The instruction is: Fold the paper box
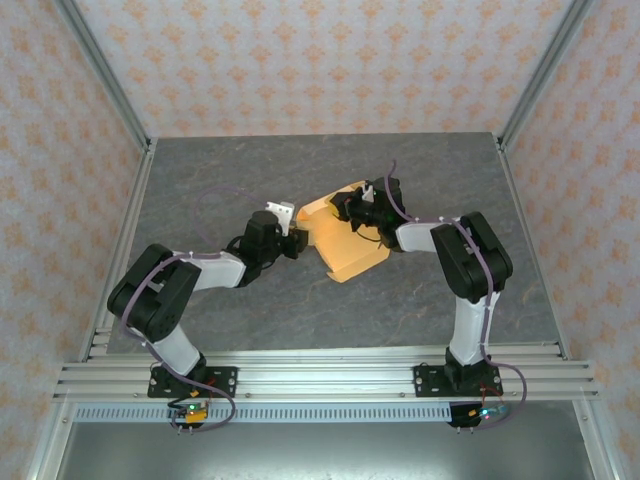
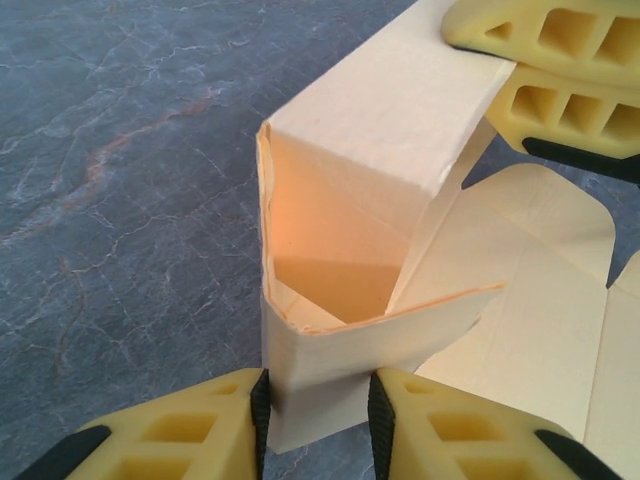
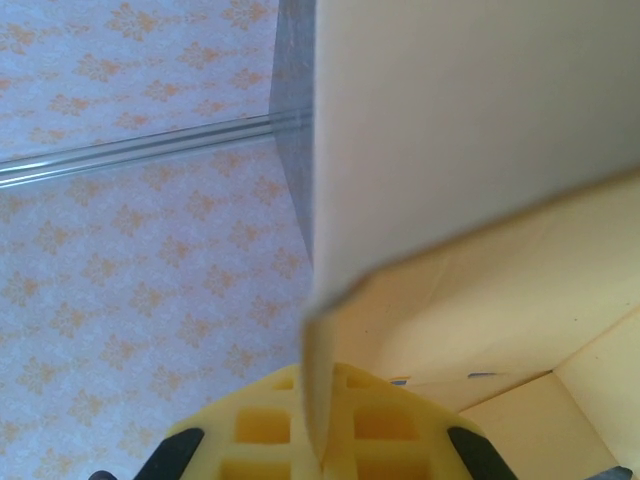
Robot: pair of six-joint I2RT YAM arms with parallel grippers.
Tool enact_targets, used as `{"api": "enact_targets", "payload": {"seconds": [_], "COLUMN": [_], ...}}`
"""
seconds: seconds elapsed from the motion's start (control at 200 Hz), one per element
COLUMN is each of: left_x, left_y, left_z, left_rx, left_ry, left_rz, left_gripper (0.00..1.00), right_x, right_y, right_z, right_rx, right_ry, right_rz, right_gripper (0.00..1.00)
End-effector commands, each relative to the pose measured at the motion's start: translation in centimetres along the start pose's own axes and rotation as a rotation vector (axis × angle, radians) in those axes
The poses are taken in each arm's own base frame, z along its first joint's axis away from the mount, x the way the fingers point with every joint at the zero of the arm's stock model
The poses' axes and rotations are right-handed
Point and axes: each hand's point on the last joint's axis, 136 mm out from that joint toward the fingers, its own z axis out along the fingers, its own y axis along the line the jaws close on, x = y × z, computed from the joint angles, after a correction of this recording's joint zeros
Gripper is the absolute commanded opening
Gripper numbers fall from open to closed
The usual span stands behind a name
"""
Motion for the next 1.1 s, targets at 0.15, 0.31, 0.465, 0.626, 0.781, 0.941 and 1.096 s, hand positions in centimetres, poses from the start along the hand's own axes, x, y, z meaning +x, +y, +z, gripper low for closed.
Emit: {"api": "enact_targets", "payload": {"seconds": [0.15, 0.31, 0.465, 0.626, 0.781, 0.941, 1.096], "left_x": [-2.4, -2.2, -2.2, -2.3, -2.6, -2.2, -1.6], "left_y": [-2.2, -1.2, 0.0, 1.0, 1.0, 0.8, 1.2], "left_z": [0.9, 0.9, 1.5, 1.8, 1.8, 2.3, 2.8], "left_rx": [0.071, -0.004, -0.087, -0.176, -0.181, -0.161, -0.172], "left_ry": [-0.059, -0.053, -0.049, -0.077, -0.098, -0.091, -0.094], "left_rz": [0.043, 0.021, -0.003, 0.003, -0.007, -0.012, -0.035], "left_gripper": [0.3, 0.31, 0.3, 0.23, 0.23, 0.24, 0.24], "right_x": [1.2, 1.5, 2.0, 2.8, 4.3, 4.7, 4.2], "right_y": [-1.6, -1.8, -1.6, -1.2, -1.5, -1.8, -2.0], "right_z": [0.2, 0.0, 0.1, 0.3, 0.9, 1.1, 0.2], "right_rx": [0.018, 0.016, -0.004, -0.007, 0.006, 0.011, -0.001], "right_ry": [0.045, 0.034, 0.017, 0.012, 0.023, 0.001, -0.08], "right_rz": [-0.033, -0.039, -0.028, -0.031, -0.025, 0.0, 0.087], "right_gripper": [0.05, 0.05, 0.05, 0.05, 0.05, 0.06, 0.06]}}
